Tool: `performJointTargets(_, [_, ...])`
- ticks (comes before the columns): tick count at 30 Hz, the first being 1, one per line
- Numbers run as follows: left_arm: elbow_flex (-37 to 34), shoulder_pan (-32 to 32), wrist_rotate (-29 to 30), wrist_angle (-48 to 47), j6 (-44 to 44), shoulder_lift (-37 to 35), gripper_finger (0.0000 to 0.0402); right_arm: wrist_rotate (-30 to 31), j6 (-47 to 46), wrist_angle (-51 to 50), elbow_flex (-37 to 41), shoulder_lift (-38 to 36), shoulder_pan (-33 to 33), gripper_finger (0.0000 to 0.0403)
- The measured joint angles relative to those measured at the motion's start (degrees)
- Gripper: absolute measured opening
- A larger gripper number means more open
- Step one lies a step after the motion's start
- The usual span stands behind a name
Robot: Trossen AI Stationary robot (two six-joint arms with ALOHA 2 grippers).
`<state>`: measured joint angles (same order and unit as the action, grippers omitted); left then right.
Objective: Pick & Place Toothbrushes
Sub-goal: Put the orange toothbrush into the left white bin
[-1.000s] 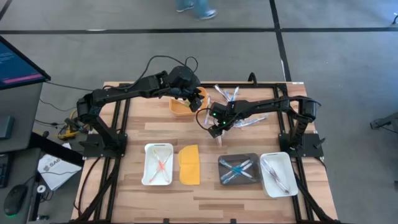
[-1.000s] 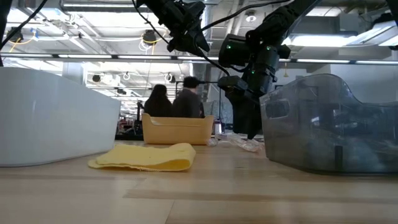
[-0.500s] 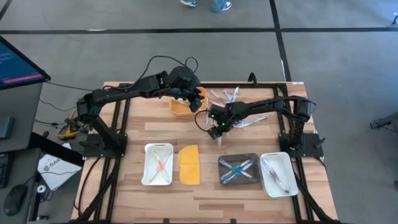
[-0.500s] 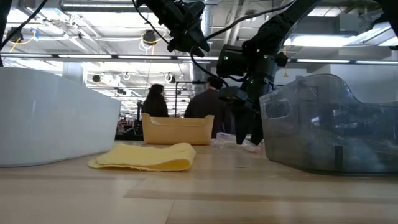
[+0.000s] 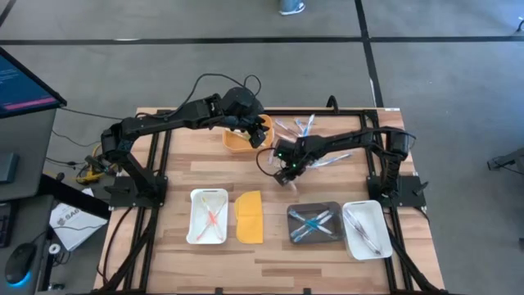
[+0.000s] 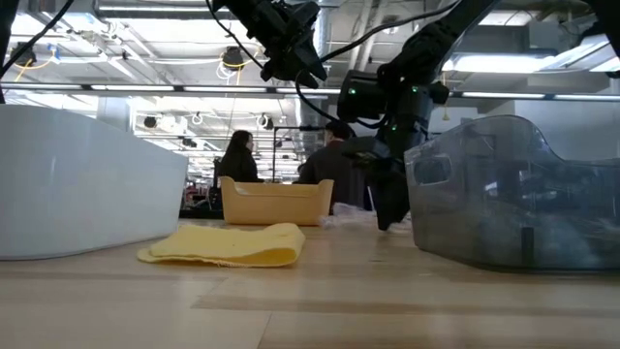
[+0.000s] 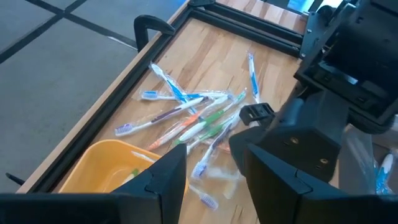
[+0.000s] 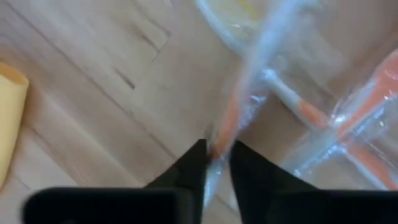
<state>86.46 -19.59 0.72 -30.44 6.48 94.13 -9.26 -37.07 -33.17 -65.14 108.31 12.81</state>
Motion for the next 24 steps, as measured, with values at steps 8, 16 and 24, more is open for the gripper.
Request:
performJointTargets(8, [0.00, 0.00, 0.06, 0.02, 0.00, 0.00, 0.0154, 0.37, 1.86, -2.12, 0.10, -1.27, -0.85, 0.0025])
performJointTargets(16, [0.00, -0.17, 0.21, 0.05, -0.13, 0.00, 0.0154, 1.28, 5.57, -2.38, -0.02, -6.82, -0.11, 0.0014])
performJointTargets(24, [0.00, -0.20, 0.19, 2.11, -0.17, 0.00, 0.0154, 1.25, 6.16, -1.00, -0.04, -15.59, 2.61, 0.0007])
